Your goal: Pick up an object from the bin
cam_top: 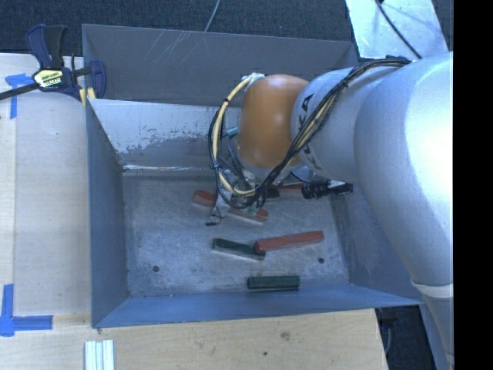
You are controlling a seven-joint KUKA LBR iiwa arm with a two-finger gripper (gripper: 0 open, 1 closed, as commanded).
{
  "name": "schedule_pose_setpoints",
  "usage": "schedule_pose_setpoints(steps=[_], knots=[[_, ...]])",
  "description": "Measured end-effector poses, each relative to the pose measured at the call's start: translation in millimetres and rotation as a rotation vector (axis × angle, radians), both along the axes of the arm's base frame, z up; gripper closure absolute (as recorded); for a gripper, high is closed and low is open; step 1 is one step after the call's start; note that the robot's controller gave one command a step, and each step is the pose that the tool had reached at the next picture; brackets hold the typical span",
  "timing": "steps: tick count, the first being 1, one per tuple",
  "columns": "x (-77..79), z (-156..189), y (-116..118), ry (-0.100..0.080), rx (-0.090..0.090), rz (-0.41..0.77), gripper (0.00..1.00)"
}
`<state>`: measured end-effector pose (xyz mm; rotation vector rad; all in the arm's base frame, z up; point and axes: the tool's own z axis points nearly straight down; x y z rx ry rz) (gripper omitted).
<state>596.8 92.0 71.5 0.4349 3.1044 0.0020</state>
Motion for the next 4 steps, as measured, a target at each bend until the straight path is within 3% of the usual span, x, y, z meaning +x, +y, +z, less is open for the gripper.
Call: schedule_pose_setpoints(steps=[3,4], knots=[[-2.7,19,-1,0.011,-0.001,-0.001,1.0],[-0.7,35,0,0.004,0.0,-0.001,1.0]])
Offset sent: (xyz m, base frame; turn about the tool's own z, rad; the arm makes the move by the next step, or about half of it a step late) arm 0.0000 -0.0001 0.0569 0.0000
